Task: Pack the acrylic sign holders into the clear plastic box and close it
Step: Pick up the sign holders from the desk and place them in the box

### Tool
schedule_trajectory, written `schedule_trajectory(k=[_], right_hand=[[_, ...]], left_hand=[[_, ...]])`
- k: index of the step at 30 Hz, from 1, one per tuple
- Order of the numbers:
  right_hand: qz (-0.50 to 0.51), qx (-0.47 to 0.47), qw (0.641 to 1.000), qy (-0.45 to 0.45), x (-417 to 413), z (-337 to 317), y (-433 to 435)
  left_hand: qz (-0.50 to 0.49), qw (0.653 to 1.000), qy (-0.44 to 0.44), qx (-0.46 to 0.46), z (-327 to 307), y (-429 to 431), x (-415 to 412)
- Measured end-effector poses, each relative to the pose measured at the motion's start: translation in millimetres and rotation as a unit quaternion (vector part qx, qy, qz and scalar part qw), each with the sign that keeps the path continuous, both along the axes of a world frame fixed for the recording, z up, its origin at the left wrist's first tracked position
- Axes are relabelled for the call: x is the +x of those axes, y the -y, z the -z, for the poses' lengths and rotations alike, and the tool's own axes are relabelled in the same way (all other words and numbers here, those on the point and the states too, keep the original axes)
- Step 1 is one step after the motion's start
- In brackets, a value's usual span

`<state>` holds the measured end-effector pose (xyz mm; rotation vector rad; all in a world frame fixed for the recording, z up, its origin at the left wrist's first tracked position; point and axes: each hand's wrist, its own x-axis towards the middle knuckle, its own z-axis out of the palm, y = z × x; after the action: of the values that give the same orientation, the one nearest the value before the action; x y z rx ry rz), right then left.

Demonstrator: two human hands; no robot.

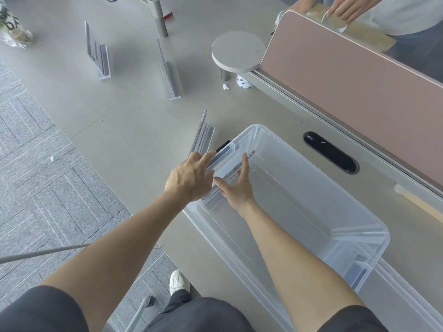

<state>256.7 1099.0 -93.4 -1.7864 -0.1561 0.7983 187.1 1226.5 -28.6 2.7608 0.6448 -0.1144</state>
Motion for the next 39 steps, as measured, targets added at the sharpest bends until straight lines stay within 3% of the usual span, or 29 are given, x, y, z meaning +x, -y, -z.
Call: schedule_trajectory(k=[13,19,22,24,27,30,35,39], right_hand=[[-0.029,-0.029,0.999,0.021,-4,-6,2],[-0.004,-0.018,1.0,-0.007,-10,-8,-5],[0.006,-0.054,0.998,0.011,-7,-16,1],[0.055,-0.085,0.994,0.027,-9,-31,18],[0.041,-0.239,0.965,0.097,-17,-74,59],[0.021,-0.361,0.919,0.156,-34,-118,107],[0.09,-0.452,0.858,0.226,-88,-169,191],[0.169,-0.495,0.827,0.205,-148,-186,271]], left_hand=[[-0.003,1.0,-0.007,-0.013,-4,2,-1],[0.019,0.997,-0.032,-0.075,-3,-9,-2],[0.026,0.998,-0.004,-0.063,-6,-12,-7],[0.048,0.995,0.061,-0.061,-13,-10,-10],[0.154,0.972,0.148,-0.101,-28,5,-12],[0.237,0.948,0.128,-0.168,-41,33,-7],[0.362,0.906,0.075,-0.207,-60,112,4],[0.477,0.851,0.055,-0.212,-65,193,-13]])
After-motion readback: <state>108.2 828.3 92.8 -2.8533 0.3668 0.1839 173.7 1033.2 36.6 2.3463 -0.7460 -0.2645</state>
